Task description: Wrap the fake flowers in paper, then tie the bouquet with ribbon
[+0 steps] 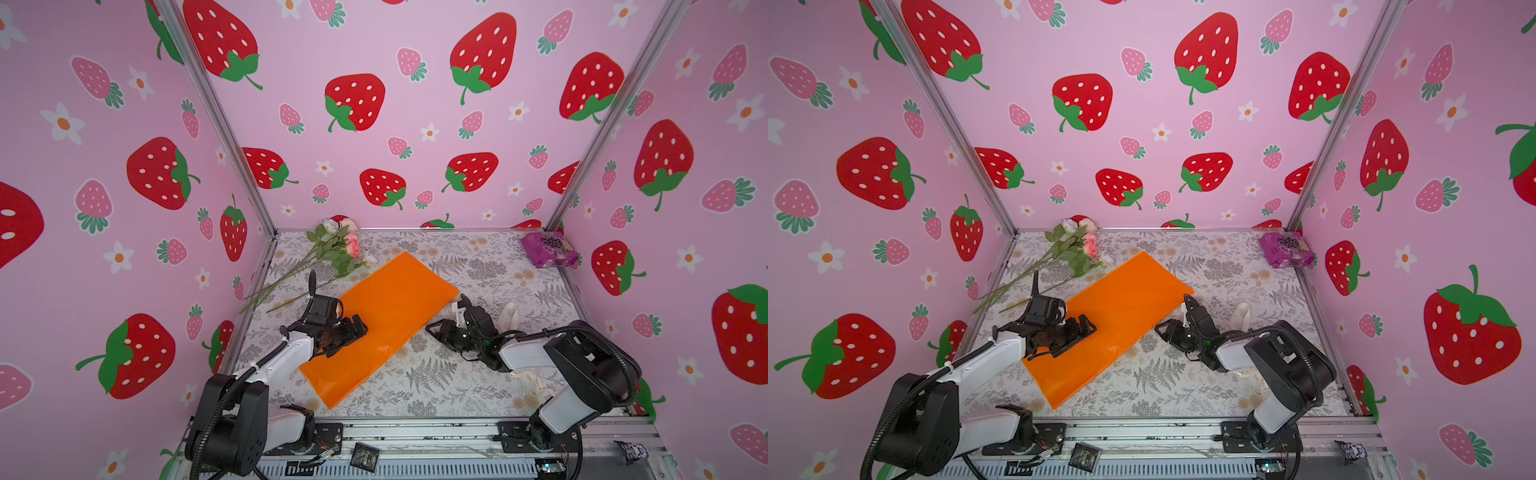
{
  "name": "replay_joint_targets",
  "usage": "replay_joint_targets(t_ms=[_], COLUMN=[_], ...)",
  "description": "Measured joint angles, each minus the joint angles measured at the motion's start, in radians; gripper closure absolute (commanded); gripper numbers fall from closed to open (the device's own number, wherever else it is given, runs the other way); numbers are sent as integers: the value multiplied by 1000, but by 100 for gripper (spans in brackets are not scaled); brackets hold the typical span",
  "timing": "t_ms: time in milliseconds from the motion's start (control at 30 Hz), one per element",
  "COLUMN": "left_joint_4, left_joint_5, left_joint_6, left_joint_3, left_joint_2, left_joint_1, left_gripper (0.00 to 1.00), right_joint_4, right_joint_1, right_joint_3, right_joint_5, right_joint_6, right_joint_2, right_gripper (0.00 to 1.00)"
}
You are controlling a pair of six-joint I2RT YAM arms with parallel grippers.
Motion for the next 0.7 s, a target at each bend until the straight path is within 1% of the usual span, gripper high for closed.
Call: replay_joint_targets(t_ms=[267, 300, 433, 467, 567, 700], left_joint_4=[51, 58, 103, 118, 157, 203], left_joint_5=[0, -1, -5, -6, -8, -7], left_joint_6=[-26, -29, -45, -51, -66, -92], left_joint_3=[-15, -15, -14, -13, -7, 8], left_joint_2=[38, 40, 61, 68, 90, 125], left_joint_1=[-42, -47, -92, -110, -161, -231], left_gripper=[5, 5, 6, 6, 6, 6], right_joint_4=[95, 104, 127, 130, 154, 174], right_joint_1=[22, 23, 24, 24, 14, -9], right_joint_3=[39, 47, 98, 114, 136, 137], right_joint_5=[42, 52, 103, 115, 148, 168], right_joint_6=[75, 80, 88, 89, 95, 87], right_joint_2=[94, 104, 162, 177, 216, 240], right_gripper=[48, 52, 55, 60, 70, 88])
